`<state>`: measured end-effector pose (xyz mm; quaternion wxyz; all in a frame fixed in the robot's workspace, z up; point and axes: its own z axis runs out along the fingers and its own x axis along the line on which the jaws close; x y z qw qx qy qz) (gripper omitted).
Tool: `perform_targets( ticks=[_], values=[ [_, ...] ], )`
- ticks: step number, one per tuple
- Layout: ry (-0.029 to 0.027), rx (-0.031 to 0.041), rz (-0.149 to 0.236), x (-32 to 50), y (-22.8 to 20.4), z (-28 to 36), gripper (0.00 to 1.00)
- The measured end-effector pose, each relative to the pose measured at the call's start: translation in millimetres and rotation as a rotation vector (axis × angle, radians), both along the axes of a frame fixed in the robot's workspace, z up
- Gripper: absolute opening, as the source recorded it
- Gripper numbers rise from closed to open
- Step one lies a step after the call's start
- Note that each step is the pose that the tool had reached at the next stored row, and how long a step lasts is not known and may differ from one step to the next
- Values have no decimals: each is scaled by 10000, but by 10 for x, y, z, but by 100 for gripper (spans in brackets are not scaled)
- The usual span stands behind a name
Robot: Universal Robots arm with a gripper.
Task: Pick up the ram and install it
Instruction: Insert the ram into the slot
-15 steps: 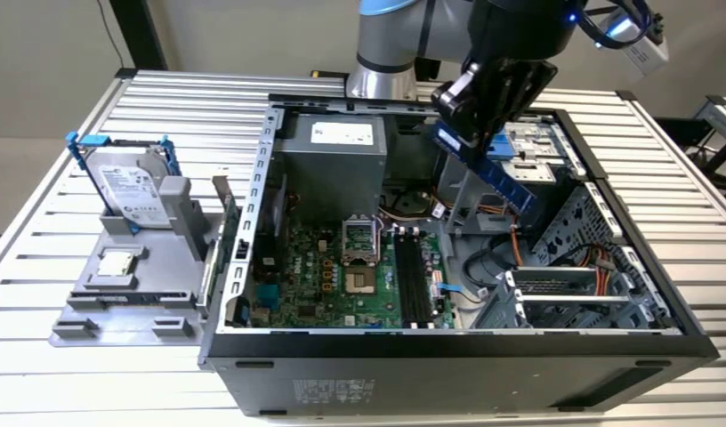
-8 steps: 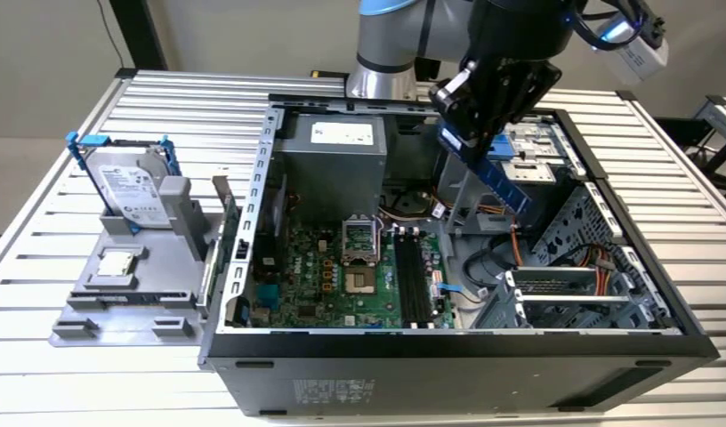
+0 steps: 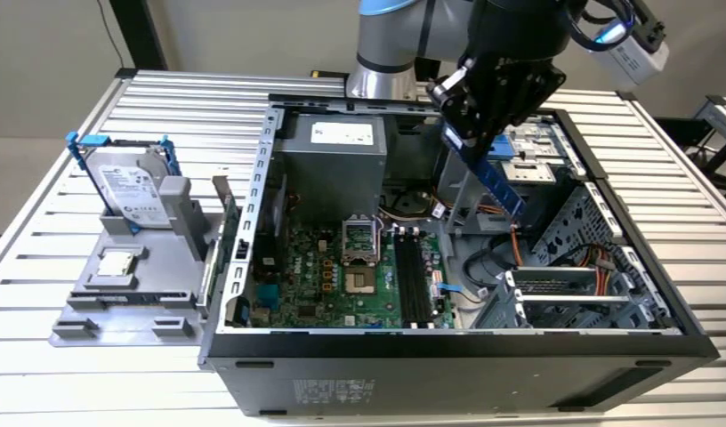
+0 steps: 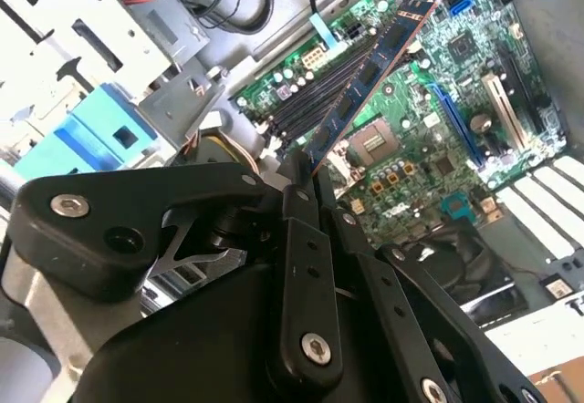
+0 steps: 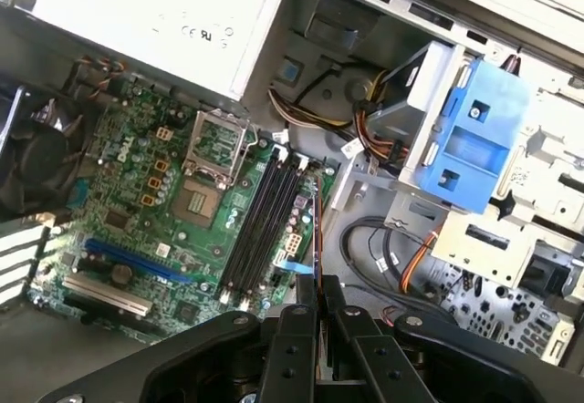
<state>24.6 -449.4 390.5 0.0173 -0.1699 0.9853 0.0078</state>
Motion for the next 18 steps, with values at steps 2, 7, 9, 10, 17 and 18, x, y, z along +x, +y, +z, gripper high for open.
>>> perform_targets(
  ticks=[2, 7, 9, 10, 17, 18],
  values=[
    [0, -1, -225, 0, 0, 0, 0],
    [0, 0, -810, 0, 0, 0, 0],
    [0, -1, -886, 0, 0, 0, 0],
    [0, -1, -902, 0, 0, 0, 0],
    [0, 0, -972, 0, 0, 0, 0],
    [0, 0, -980, 0, 0, 0, 0]
  ],
)
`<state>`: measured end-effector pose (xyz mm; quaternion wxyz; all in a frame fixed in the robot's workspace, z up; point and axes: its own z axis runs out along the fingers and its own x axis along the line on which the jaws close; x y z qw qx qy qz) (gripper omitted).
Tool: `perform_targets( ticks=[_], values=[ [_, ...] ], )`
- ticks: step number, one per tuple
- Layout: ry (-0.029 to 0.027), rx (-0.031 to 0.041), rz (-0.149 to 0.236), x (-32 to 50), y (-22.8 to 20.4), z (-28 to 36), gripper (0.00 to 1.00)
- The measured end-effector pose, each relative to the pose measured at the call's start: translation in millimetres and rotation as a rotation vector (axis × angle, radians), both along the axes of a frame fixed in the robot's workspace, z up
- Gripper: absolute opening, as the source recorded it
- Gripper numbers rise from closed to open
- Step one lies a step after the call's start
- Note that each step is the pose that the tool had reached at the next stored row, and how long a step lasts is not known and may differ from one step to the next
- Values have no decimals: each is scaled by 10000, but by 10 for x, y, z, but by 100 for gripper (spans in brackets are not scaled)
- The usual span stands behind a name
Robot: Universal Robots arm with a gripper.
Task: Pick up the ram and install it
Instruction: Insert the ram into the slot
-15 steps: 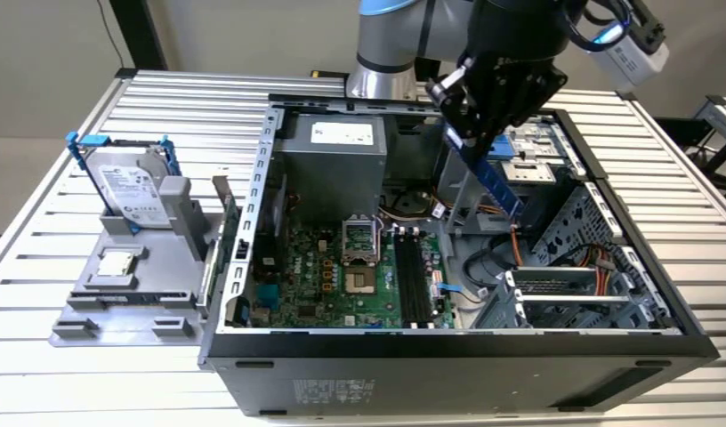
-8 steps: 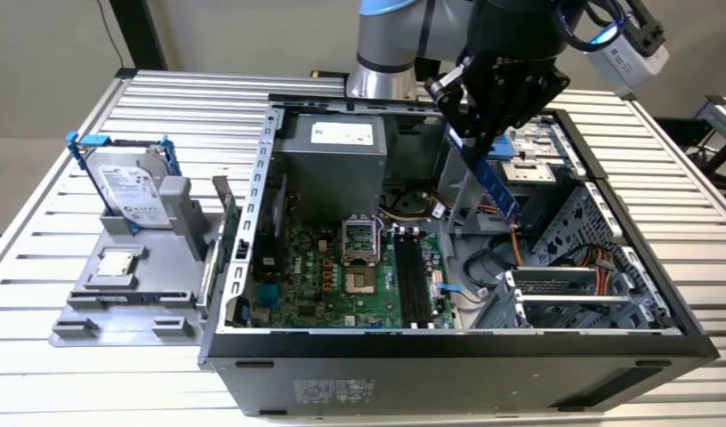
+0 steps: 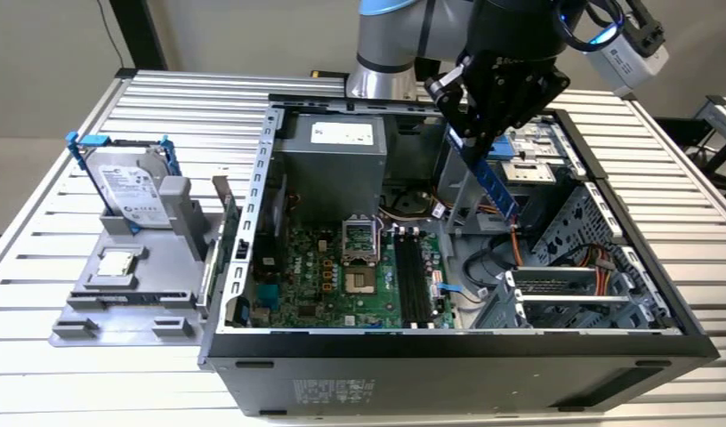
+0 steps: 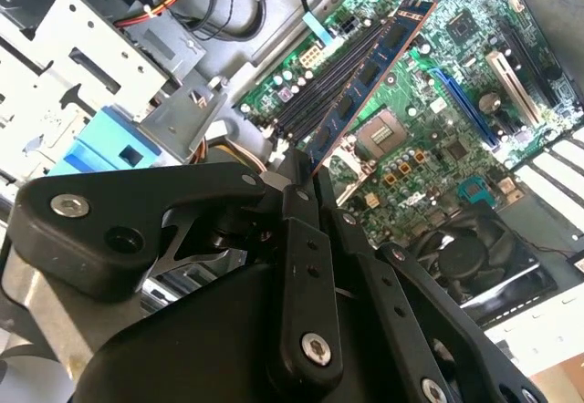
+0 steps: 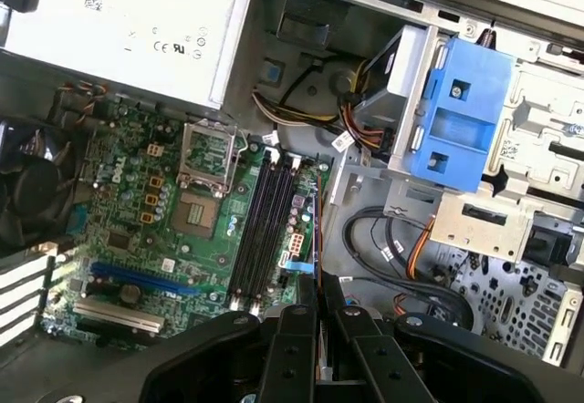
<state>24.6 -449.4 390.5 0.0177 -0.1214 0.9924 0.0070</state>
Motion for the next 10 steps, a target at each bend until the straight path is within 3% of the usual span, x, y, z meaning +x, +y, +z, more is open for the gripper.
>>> perform_targets(
  ticks=[10],
  values=[
    [0, 0, -78, 0, 1, 0, 0]
  ],
)
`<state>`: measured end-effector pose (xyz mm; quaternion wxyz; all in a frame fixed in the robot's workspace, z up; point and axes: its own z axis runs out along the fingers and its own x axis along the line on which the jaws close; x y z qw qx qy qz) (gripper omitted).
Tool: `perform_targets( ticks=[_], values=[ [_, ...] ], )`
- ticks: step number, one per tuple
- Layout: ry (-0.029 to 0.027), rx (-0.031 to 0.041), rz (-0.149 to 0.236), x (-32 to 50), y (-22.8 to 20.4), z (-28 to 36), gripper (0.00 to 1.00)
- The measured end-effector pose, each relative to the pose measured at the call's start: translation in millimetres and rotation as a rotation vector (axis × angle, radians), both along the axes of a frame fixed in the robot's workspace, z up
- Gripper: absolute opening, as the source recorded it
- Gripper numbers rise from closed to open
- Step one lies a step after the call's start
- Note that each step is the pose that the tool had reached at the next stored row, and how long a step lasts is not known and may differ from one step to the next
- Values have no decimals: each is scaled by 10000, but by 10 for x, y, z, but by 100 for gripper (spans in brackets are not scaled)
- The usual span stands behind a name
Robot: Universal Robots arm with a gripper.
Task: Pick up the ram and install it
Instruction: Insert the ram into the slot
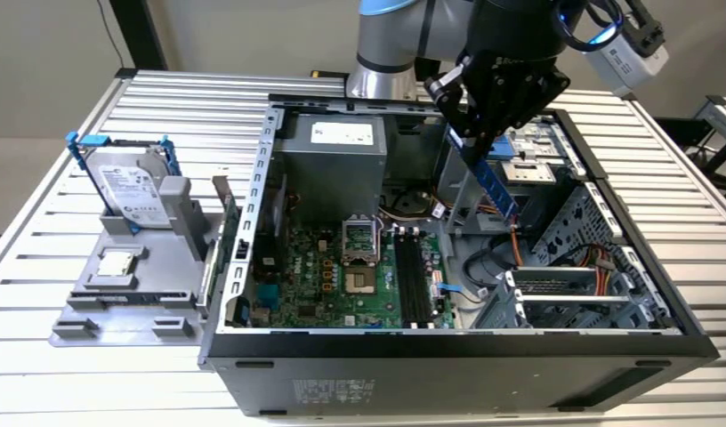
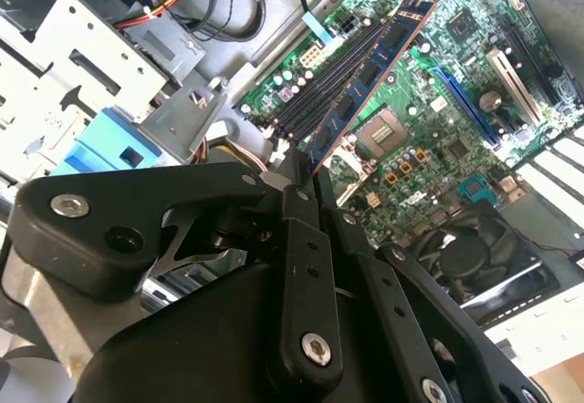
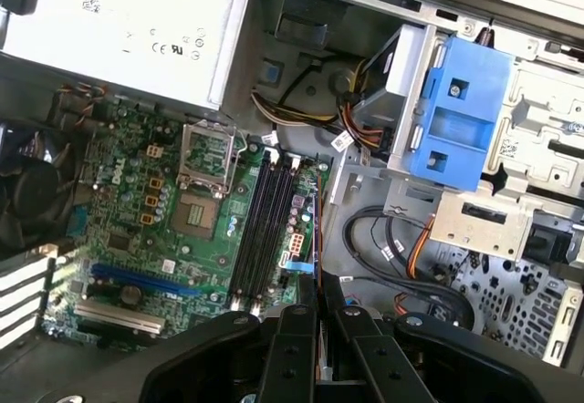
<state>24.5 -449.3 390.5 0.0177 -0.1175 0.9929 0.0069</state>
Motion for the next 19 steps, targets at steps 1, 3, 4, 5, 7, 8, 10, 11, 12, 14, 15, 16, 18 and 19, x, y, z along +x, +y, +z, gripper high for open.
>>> perform_targets(
  ticks=[1, 3, 4, 5, 7, 8, 10, 11, 12, 14, 15, 16, 18, 19],
  values=[
    [0, 0, -8, 0, 0, 0, 0],
    [0, 1, -53, 0, 0, -2, 0],
    [-1, 1, -85, 0, 0, -2, 0],
    [-1, 1, -86, 1, 0, -2, 0],
    [0, 0, -90, 1, 0, -1, 0],
    [0, -2, -90, 0, 0, -2, 0],
    [0, 0, -110, 1, 0, -25, 0],
    [0, -1, -162, 1, 0, -41, 0],
    [0, 0, -276, 1, 0, -57, 0],
    [0, 0, -587, 1, 0, -88, 0],
    [0, 0, -767, 1, 0, -102, 0],
    [0, -1, -907, 1, 0, -113, 0],
    [0, -1, -1041, 1, 0, -128, 0],
    [0, 0, -1099, 1, 0, -138, 0]
  ],
)
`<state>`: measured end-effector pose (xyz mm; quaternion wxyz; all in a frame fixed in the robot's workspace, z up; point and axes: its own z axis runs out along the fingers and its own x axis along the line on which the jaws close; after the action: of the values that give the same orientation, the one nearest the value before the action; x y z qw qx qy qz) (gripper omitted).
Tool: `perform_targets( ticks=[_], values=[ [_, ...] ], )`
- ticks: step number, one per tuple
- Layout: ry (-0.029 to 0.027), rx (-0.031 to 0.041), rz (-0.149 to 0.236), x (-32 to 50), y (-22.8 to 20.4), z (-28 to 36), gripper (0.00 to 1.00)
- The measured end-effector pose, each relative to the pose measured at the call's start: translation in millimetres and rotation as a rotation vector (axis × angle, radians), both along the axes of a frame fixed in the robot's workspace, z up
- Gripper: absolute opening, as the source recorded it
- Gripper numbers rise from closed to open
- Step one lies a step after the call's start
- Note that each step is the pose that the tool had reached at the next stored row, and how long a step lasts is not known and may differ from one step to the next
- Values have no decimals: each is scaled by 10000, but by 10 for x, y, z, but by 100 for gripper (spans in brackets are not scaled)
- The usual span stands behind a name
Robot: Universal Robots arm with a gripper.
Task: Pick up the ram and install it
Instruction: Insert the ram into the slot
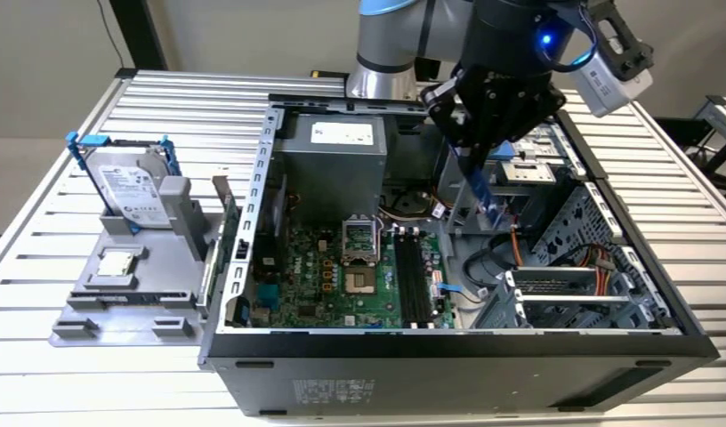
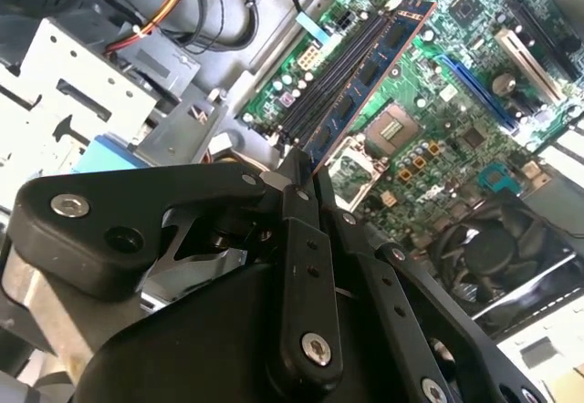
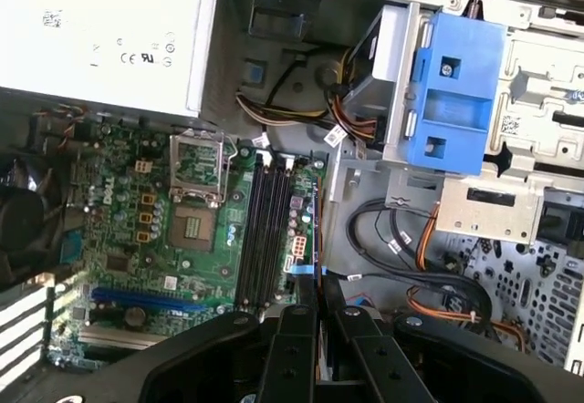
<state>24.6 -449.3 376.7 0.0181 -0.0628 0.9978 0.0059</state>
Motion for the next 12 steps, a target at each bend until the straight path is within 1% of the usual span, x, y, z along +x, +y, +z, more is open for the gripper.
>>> perform_targets(
  ticks=[2, 9, 12],
  values=[
    [0, -1, -104, 0, 0, -13, 0],
    [-1, -1, -117, 0, 0, -17, 0],
    [-4, 1, -129, 0, 0, -33, 0]
  ],
)
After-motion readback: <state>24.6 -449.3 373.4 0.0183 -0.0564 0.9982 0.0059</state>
